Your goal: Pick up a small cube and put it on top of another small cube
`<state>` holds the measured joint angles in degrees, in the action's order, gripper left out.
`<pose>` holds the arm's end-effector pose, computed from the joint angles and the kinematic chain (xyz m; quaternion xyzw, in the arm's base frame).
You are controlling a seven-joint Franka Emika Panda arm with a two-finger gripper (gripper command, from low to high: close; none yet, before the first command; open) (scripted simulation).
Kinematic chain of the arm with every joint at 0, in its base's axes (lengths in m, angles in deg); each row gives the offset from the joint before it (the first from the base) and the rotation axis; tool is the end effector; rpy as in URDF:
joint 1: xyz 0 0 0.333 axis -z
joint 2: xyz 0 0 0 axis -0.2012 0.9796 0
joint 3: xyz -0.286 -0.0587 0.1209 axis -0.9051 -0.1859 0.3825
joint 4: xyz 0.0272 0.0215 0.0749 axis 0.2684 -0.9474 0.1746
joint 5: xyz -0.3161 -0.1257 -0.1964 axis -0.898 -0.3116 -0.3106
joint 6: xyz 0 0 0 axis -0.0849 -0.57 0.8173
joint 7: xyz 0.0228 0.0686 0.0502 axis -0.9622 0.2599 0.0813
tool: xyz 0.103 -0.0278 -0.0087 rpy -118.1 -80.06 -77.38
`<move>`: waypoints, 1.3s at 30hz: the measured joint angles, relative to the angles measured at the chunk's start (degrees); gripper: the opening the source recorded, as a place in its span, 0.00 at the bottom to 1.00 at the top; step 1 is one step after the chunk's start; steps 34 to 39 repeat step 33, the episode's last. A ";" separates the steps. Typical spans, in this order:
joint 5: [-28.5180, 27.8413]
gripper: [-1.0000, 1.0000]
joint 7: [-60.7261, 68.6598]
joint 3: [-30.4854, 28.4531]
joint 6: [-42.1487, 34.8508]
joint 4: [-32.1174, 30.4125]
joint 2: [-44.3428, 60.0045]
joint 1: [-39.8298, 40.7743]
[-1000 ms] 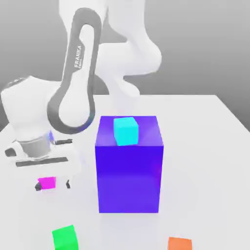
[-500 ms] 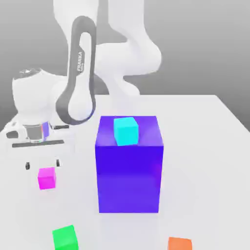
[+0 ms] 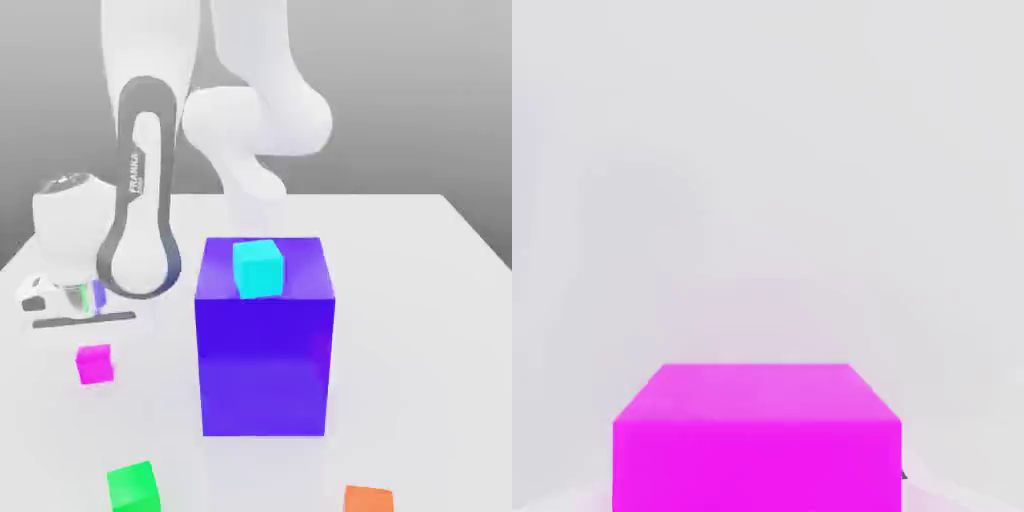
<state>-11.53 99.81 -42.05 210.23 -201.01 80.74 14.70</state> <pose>0.2619 -0.2482 0.1543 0.9555 -0.2948 0.0027 0.0052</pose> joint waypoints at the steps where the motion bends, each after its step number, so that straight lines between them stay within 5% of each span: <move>1: -3.93 0.00 -3.00 -3.47 -0.68 -0.69 -1.55 -2.63; 6: -27.63 0.00 -20.19 -20.76 -4.22 -3.59 -10.02 -13.74; 7: -28.56 0.00 -20.75 -20.66 -5.30 -3.14 -10.30 -14.38; 13: -18.71 0.00 -11.84 -10.23 -13.69 6.46 -3.50 -15.02; 24: -22.48 0.00 -9.74 -2.78 -23.32 23.55 0.76 -21.33; 28: -16.70 0.00 -5.25 1.98 -18.83 25.60 7.28 -18.66; 29: -14.99 1.00 -4.03 3.41 -17.48 25.84 9.05 -17.57; 39: -14.99 1.00 -4.02 3.41 -17.48 25.84 9.05 -17.57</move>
